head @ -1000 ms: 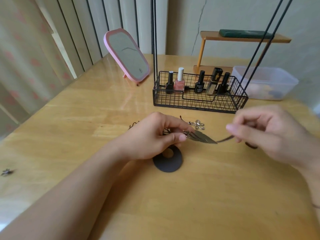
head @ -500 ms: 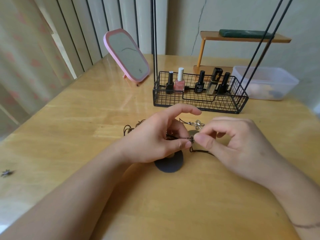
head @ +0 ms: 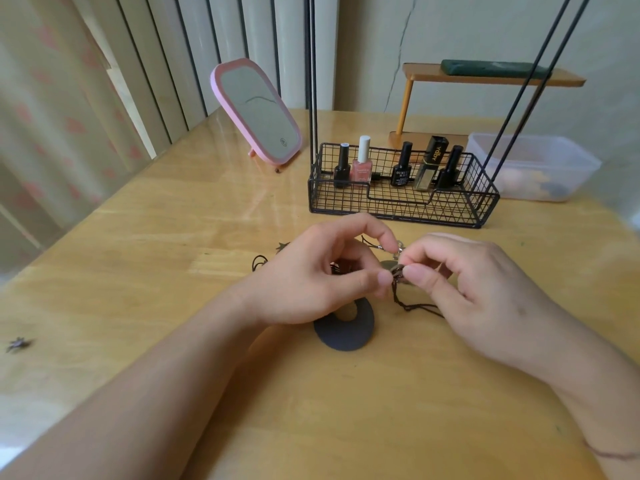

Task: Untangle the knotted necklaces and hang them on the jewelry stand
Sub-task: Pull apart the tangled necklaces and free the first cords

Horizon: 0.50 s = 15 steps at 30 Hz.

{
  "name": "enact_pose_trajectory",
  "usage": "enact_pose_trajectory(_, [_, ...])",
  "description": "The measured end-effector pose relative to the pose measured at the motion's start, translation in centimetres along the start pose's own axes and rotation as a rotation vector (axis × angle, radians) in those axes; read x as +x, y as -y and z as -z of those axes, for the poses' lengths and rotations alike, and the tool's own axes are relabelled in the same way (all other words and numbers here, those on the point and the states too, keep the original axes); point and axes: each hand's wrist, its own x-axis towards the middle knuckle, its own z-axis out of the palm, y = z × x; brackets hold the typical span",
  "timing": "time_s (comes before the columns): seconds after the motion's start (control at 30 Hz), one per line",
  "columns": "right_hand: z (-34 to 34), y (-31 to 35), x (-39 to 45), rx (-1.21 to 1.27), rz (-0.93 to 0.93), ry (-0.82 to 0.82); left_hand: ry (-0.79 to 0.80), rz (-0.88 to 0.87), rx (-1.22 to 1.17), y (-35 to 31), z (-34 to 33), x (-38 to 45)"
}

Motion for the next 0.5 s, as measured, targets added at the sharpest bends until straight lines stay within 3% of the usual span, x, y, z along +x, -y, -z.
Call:
enact_pose_trajectory(0.27, [0.1, 0.3, -0.2, -0.106, 0.031, -0.034, -0.032, -0.018, 0.109, 0.4, -0.2, 0.4])
enact_pose_trajectory(0.5, [0.2, 1.2, -0.2, -0.129, 0.104, -0.207, -0.115, 0.016, -0.071, 0.4, -0.1, 0.7])
